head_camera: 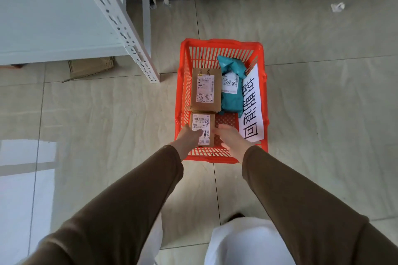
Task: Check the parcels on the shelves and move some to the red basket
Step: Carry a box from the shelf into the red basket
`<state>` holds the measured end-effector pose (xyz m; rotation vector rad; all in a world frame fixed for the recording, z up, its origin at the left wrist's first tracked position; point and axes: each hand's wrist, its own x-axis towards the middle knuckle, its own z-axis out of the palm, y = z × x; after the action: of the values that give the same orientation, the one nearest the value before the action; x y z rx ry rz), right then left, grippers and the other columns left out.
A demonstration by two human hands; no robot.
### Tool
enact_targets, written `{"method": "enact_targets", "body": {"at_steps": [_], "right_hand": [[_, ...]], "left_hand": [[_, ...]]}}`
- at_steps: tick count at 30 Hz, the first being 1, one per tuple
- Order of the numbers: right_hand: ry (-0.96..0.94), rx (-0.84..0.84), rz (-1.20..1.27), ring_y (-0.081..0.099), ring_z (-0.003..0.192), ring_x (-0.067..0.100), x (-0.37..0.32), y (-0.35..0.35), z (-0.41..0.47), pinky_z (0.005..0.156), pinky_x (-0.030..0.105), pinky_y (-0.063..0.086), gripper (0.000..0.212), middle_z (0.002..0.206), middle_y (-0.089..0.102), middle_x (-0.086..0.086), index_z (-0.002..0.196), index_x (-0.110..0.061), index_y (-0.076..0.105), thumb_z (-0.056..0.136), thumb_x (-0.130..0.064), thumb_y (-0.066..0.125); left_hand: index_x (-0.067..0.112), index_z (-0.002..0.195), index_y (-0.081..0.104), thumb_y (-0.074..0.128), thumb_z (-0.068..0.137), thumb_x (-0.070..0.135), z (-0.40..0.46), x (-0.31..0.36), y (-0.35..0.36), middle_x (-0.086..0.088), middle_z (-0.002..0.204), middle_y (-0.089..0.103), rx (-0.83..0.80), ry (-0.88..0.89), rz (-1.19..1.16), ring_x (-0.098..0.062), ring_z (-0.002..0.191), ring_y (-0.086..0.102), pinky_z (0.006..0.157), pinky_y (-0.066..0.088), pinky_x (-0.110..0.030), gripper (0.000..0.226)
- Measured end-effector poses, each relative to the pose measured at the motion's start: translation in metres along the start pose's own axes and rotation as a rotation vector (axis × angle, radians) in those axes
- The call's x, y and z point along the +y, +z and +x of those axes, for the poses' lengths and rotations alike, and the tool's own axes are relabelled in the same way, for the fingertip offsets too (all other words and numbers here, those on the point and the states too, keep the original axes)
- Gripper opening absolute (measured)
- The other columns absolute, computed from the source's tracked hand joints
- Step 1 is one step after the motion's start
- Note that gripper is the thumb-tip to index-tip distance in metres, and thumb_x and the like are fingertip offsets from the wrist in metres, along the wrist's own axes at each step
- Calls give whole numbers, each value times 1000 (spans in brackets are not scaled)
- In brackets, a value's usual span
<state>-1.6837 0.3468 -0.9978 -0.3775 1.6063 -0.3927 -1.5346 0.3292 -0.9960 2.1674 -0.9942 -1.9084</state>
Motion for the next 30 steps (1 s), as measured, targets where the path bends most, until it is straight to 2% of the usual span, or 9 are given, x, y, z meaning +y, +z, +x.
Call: {"method": "enact_targets", "body": {"at_steps": [3,5,7,10,14,18,22,27,30], "right_hand": [[-39,-7,-41,52,121,22,-35,1,-70,100,36,39,26,119,65,-1,126,-17,61,101,-25,64],[-84,-14,-94,58,124,22,-61,5,-117,84,28,45,30,119,68,-2,128,-15,66,100,-27,66],[-124,-6,-138,65,103,13,-92,10,-171,65,21,41,19,100,69,-8,117,-15,67,101,-25,65],[-242,38,-263,63,80,8,-140,30,-250,69,23,50,15,98,69,-7,115,-20,65,101,-24,61],[-455,38,-365,65,106,13,-203,74,-344,96,34,53,36,117,69,-9,126,-22,65,93,-33,66],[-601,-14,-413,59,105,10,-256,131,-417,73,12,42,31,115,65,-7,128,-15,65,98,-23,63],[-689,-51,-402,64,112,16,-288,208,-469,92,24,47,26,118,69,-2,123,-15,67,97,-19,65],[-823,-86,-347,59,100,8,-319,320,-524,71,15,40,27,121,64,-3,125,-19,65,98,-22,62],[-890,-110,-345,58,99,5,-338,386,-554,74,19,42,26,124,63,-3,125,-21,64,99,-23,62]], "left_hand": [[26,144,47,60,100,36,-58,21,-25,-3,131,68,8,13,-66,-28,109,69,93,59,-46,47],[16,143,47,59,103,31,-118,47,-47,-1,132,64,24,15,-74,-28,115,65,97,52,-40,44],[12,156,34,59,104,32,-169,69,-72,-5,148,51,47,19,-83,-31,131,55,98,41,-36,62],[9,162,26,58,104,33,-241,98,-116,-12,161,40,111,51,-77,-32,144,43,109,36,-40,71],[9,158,37,58,105,27,-331,131,-184,-13,158,44,195,169,-138,-31,143,43,100,33,-29,60],[6,151,49,62,102,19,-413,142,-261,-12,153,52,281,316,-268,-27,140,48,100,33,-27,52],[12,145,55,66,100,21,-473,129,-348,-7,149,56,367,459,-386,-20,130,55,101,37,-29,47],[15,145,56,63,102,25,-532,102,-468,-2,142,60,437,589,-456,-16,128,55,100,38,-28,44],[17,143,58,63,102,25,-557,85,-539,-1,135,63,491,643,-483,-16,125,58,94,41,-23,42]]}}
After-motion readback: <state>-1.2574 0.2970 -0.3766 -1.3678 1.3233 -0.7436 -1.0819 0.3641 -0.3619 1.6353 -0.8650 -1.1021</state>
